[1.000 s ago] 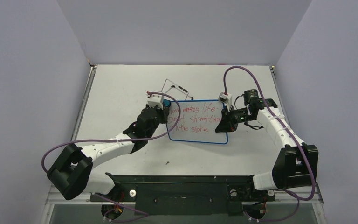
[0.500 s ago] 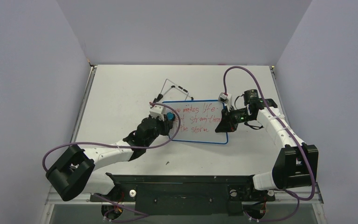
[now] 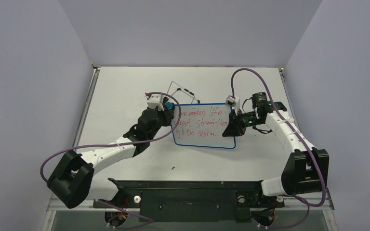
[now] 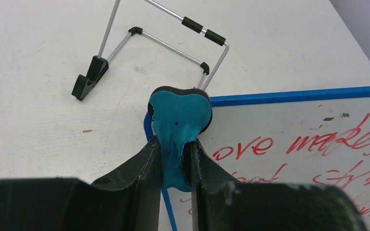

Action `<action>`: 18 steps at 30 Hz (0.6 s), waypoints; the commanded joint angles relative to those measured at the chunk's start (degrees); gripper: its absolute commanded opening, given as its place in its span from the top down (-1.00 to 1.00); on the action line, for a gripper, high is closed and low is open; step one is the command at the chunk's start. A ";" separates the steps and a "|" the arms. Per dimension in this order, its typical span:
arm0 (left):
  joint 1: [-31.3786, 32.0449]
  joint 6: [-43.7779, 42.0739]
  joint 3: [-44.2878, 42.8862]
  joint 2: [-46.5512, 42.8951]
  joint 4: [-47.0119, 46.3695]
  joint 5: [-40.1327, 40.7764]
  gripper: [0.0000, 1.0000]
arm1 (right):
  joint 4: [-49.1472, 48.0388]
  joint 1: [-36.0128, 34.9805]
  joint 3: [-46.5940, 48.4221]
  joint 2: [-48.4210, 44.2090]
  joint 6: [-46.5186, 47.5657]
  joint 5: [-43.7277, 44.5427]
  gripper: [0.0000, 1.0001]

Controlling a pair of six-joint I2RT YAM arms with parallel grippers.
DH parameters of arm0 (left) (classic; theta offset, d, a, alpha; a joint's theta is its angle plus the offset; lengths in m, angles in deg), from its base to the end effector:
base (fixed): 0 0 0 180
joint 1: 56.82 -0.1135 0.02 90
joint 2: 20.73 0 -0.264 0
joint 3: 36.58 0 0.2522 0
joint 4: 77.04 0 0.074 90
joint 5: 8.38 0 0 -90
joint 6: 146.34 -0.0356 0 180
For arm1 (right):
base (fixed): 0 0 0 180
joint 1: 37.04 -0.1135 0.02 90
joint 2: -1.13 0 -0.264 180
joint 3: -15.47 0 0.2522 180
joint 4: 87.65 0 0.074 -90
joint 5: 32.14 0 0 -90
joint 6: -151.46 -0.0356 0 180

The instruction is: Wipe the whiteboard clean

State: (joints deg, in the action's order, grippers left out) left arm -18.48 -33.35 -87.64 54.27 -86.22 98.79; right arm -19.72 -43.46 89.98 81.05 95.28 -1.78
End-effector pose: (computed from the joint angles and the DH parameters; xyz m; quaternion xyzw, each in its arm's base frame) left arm 0.2313 -0.1696 0.2386 0.0143 0.7884 -0.2061 0.5795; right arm 0.2462 0.0586 0.2615 -0.3629 0.7813 0.4483 0.2386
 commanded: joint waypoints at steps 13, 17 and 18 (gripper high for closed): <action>7.19 2.57 1.84 2.61 1.05 6.87 1.00 | 0.39 -0.44 0.24 -2.42 2.28 -1.14 1.00; 6.96 2.27 2.96 1.38 1.92 9.53 1.00 | 0.41 -0.44 0.24 -2.65 2.34 -1.17 1.00; 6.55 2.12 2.99 0.80 1.93 10.01 1.00 | 0.41 -0.44 0.24 -2.70 2.38 -1.16 1.00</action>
State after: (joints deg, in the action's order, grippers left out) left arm -11.37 -31.47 -85.43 56.54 -85.15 105.20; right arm -19.48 -43.46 89.98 81.01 95.11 -1.76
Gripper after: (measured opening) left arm 0.185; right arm 0.019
